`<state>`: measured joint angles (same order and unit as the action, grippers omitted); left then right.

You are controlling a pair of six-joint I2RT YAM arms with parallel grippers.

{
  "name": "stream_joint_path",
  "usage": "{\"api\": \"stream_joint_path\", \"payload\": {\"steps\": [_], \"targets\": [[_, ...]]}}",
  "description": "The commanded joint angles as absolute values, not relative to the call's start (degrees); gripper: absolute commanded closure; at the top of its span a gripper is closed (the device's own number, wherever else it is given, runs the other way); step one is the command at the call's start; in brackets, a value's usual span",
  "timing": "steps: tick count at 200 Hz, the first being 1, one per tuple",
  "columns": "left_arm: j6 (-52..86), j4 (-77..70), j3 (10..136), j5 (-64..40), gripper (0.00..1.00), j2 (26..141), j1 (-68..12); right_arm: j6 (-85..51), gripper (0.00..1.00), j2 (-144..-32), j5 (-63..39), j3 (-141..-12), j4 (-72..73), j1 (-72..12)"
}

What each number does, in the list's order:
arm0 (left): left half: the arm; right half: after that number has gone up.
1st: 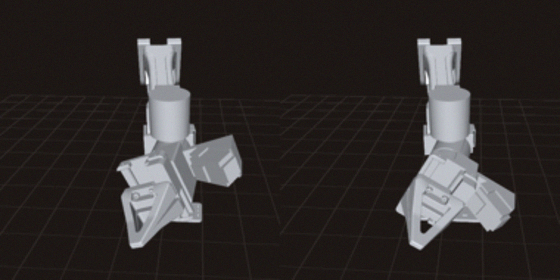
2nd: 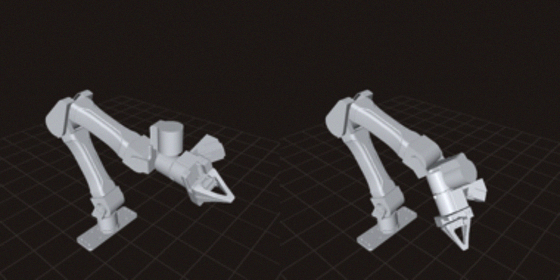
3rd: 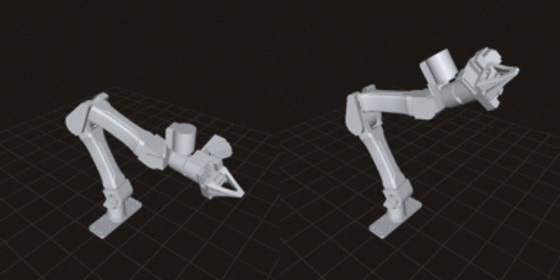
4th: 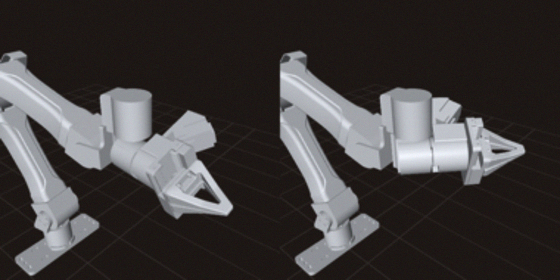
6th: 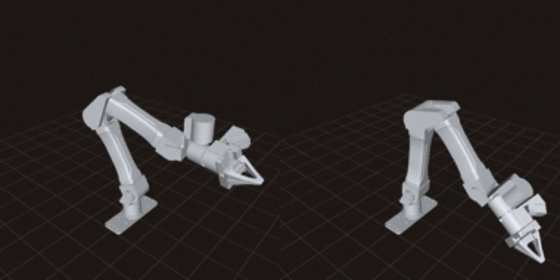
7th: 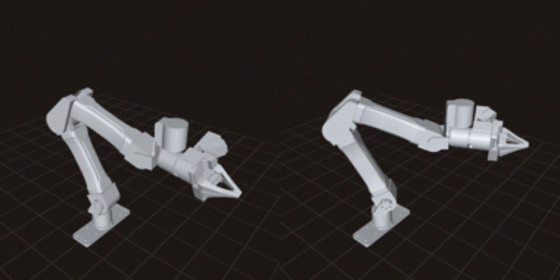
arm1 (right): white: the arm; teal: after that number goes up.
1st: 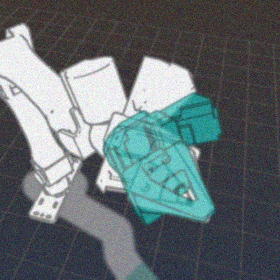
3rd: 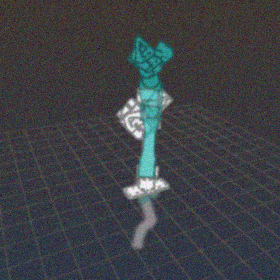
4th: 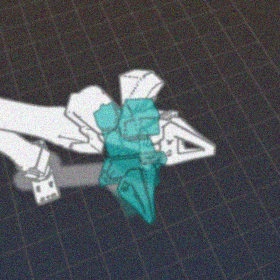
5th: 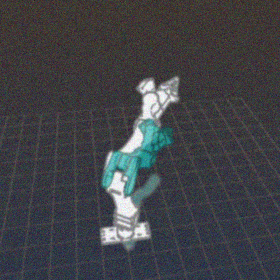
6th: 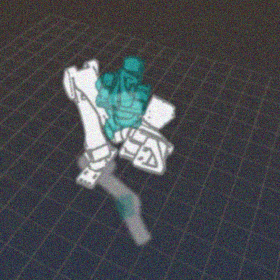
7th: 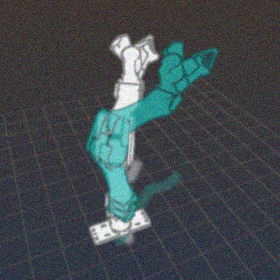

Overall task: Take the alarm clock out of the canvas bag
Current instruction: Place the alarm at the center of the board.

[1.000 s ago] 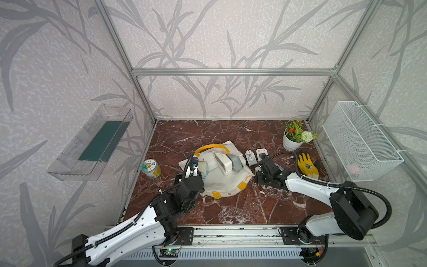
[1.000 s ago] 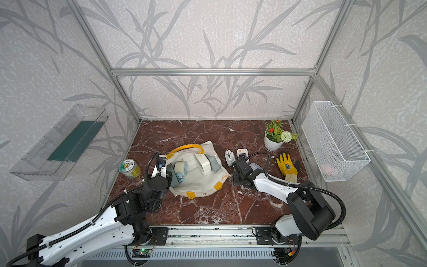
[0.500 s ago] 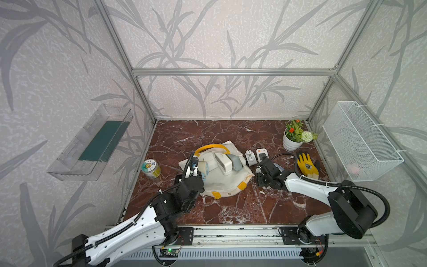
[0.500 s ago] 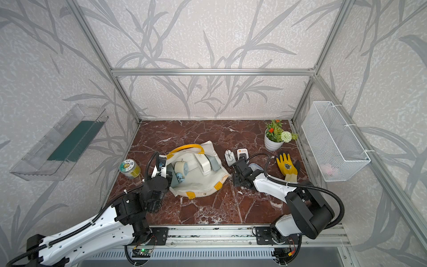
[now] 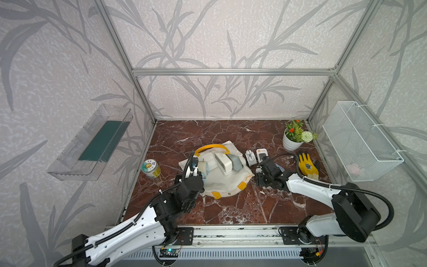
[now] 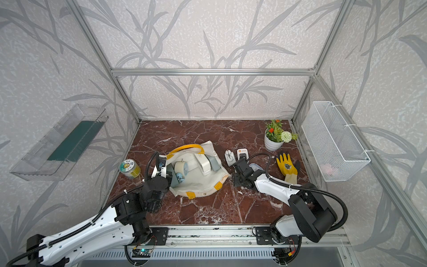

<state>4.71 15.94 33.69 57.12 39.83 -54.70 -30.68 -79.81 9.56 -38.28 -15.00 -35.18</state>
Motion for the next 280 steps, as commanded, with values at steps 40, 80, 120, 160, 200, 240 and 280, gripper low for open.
{"api": "stream_joint_path", "payload": {"steps": [40, 80, 120, 160, 200, 240, 280], "targets": [[5.82, 16.87, 34.28, 59.77, 1.00, 39.02, -54.76, -31.64, 0.26, -73.90, 11.74, -38.37, -17.02, -35.01], [5.95, 16.87, 34.27, 59.77, 1.00, 39.03, -54.76, -31.64, 0.24, -67.93, 12.65, -37.31, -16.34, -35.06], [6.10, 16.87, 34.23, 59.64, 1.00, 39.12, -54.71, -30.60, 0.22, -61.97, 11.15, -35.53, -14.41, -35.05], [6.41, 17.05, 34.28, 59.59, 1.00, 39.19, -54.74, -30.33, 0.22, -57.35, 9.93, -34.89, -12.84, -35.46], [6.45, 17.05, 34.28, 59.64, 1.00, 39.17, -54.76, -28.43, 0.22, -53.92, 11.20, -34.78, -10.76, -38.90], [6.68, 17.23, 34.37, 59.57, 1.00, 39.37, -54.76, -25.78, 0.22, -53.00, 15.48, -34.94, -8.33, -45.37], [6.70, 17.53, 34.62, 59.63, 1.00, 39.20, -54.76, -21.81, 0.23, -53.16, 21.53, -34.97, -4.69, -52.75]]}}
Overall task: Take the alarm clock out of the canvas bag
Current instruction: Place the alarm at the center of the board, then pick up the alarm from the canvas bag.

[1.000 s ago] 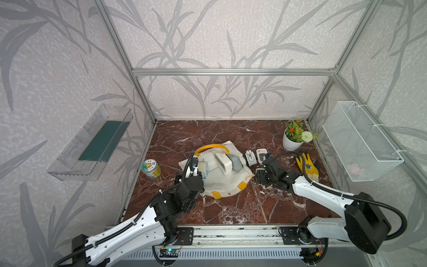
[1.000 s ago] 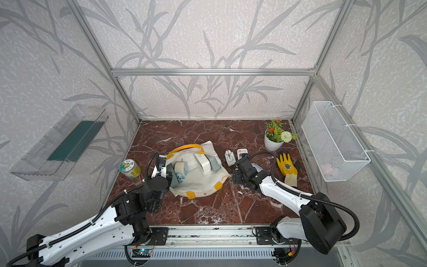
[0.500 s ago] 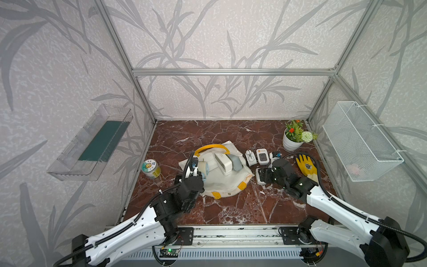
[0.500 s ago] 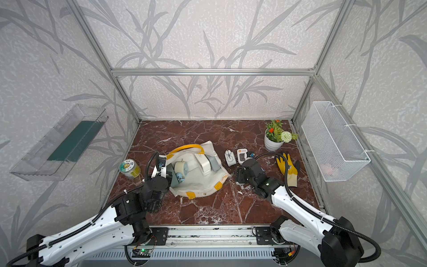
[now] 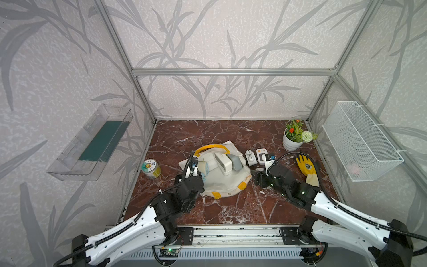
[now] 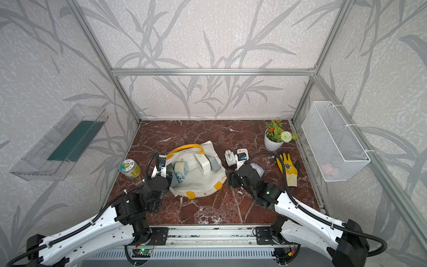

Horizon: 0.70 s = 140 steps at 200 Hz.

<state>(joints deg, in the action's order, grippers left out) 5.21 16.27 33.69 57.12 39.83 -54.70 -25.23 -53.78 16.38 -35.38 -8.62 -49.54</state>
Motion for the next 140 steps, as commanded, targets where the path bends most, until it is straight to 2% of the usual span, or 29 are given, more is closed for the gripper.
{"api": "stream_joint_path", "payload": {"steps": [1, 140], "targets": [[6.73, 17.56, 34.63, 59.61, 1.00, 39.16, -54.76, -21.80, 0.23, -53.17, 21.62, -34.97, -4.63, -52.92], [7.74, 18.72, 35.15, 59.33, 1.00, 39.37, -54.74, -12.31, 0.26, -60.46, 24.08, -38.32, 0.78, -65.63]]}}
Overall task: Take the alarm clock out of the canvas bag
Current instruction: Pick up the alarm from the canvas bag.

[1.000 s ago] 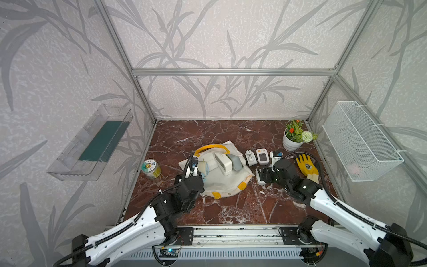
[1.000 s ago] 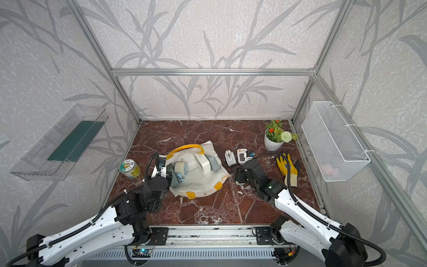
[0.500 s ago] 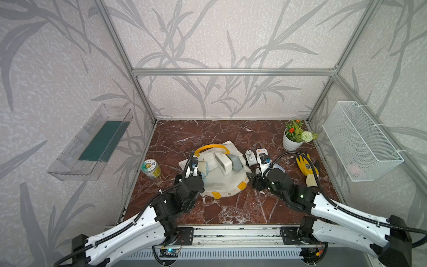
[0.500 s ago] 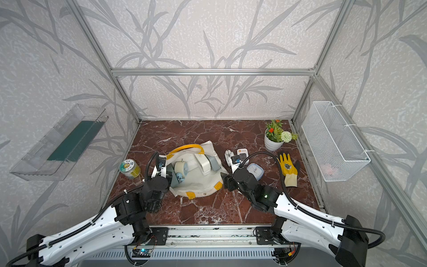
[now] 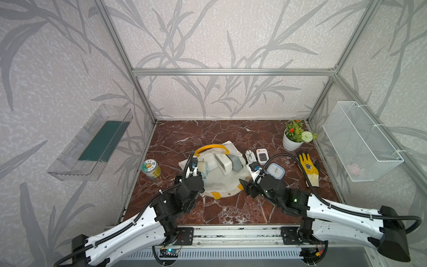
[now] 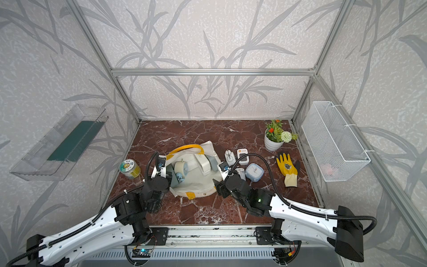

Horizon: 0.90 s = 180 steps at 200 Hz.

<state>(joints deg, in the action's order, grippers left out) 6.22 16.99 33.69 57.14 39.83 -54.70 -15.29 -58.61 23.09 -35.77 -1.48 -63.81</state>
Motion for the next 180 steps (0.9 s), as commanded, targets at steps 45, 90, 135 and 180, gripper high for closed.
{"api": "stream_joint_path", "payload": {"steps": [45, 90, 135, 180], "targets": [[7.76, 18.88, 35.33, 59.15, 1.00, 39.64, -54.76, -10.91, 0.29, -65.35, 22.39, -40.67, 1.87, -67.29], [7.84, 19.30, 35.43, 59.06, 1.00, 39.48, -54.76, -9.93, 0.29, -70.11, 21.29, -42.80, 2.81, -68.10], [8.33, 19.46, 35.51, 58.71, 1.00, 39.41, -54.76, -10.10, 0.29, -75.46, 21.62, -45.38, 2.62, -68.21], [8.53, 19.82, 35.51, 58.49, 1.00, 39.38, -54.74, -12.43, 0.29, -80.90, 21.67, -47.33, 4.42, -68.14]]}}
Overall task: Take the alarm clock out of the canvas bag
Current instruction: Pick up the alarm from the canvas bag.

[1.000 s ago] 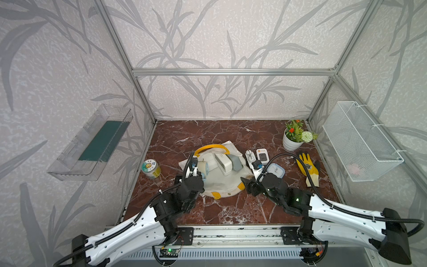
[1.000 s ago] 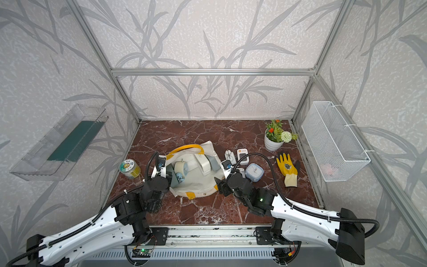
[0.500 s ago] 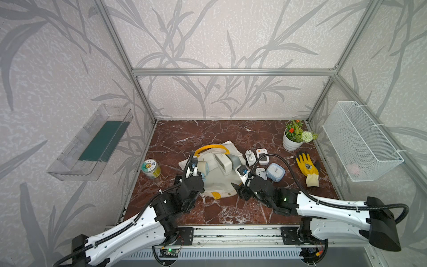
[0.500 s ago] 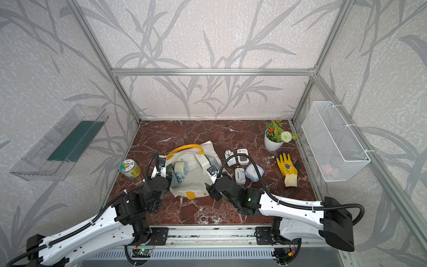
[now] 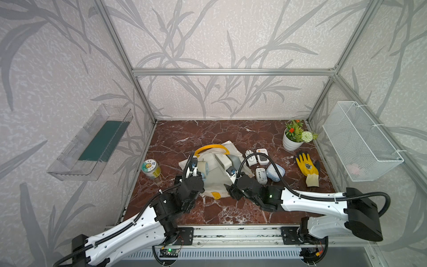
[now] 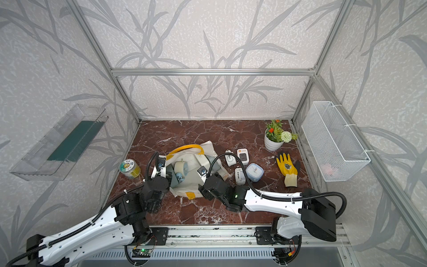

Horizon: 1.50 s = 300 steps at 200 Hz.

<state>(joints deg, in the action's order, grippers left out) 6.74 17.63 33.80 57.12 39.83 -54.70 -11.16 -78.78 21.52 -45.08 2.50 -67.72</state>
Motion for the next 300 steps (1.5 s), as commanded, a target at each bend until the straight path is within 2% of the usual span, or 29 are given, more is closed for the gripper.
{"api": "stream_joint_path", "payload": {"steps": [1, 82, 300], "targets": [[8.53, 19.84, 35.51, 58.47, 1.00, 39.38, -54.75, -12.41, 0.29, -81.05, 21.65, -47.44, 4.41, -68.17], [9.04, 20.91, 35.42, 58.71, 1.00, 38.66, -54.76, -12.39, 0.22, -90.65, 28.17, -53.14, 4.03, -67.64], [10.29, 23.93, 35.51, 59.15, 1.00, 36.97, -54.73, -12.11, 0.17, -104.71, 25.57, -65.36, 2.20, -56.92]]}}
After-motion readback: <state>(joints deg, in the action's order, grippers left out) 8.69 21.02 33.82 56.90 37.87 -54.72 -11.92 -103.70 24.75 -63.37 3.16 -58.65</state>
